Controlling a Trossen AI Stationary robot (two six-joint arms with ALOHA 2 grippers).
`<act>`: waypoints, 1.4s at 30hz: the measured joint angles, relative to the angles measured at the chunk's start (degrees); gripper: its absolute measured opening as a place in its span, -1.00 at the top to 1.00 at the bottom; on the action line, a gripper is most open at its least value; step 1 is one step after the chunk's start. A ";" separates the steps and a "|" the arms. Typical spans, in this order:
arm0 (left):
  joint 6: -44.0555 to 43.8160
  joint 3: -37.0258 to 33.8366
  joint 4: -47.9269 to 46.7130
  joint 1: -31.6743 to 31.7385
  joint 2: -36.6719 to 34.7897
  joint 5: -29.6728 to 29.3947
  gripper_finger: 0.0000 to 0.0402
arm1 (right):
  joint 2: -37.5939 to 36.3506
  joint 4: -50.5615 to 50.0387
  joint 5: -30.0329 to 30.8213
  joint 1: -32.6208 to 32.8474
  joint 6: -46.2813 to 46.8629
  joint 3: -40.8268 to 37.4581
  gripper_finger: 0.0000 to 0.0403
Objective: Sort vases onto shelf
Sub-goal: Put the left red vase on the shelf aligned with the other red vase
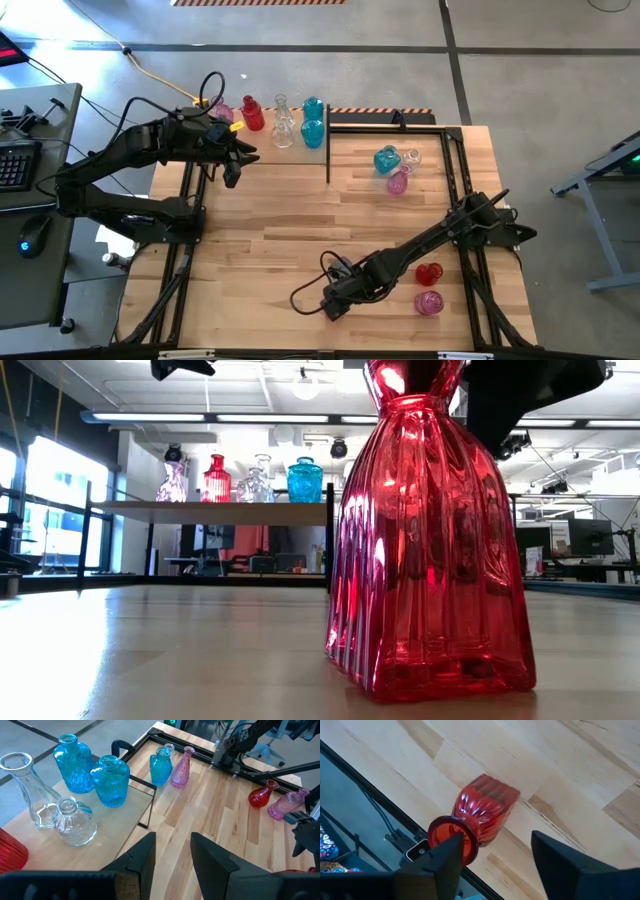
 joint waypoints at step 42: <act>0.01 0.00 0.00 0.00 0.00 0.00 0.44 | -0.02 1.96 -0.09 -1.36 -1.70 0.00 0.99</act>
